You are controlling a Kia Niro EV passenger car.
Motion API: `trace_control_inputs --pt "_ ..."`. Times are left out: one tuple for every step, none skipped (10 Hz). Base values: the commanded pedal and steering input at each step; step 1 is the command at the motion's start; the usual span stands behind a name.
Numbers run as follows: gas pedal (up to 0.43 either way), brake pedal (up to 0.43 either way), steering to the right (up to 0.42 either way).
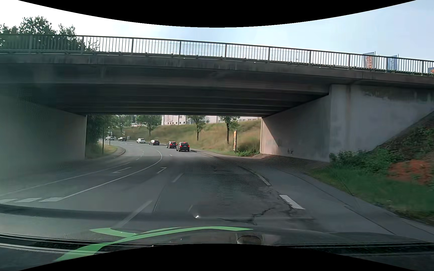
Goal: Follow the waypoints while adhering to traffic rules and regulations
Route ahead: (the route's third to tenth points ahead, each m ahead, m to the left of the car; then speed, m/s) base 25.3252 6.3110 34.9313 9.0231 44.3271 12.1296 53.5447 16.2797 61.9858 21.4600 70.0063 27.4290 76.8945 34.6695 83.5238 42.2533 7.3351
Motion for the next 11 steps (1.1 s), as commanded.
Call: trace_control_inputs --pt "0.039 0.0 -0.052" --pt "0.039 0.0 -0.049" --pt "0.039 0.0 -0.048" --pt "0.039 0.0 -0.047" --pt "0.039 0.0 -0.046" --pt "0.039 0.0 -0.045" --pt "0.039 0.0 -0.045" --pt "0.039 0.0 -0.044" --pt "0.039 0.0 -0.044" --pt "0.059 0.0 -0.043" --pt "0.11 0.0 -0.042"
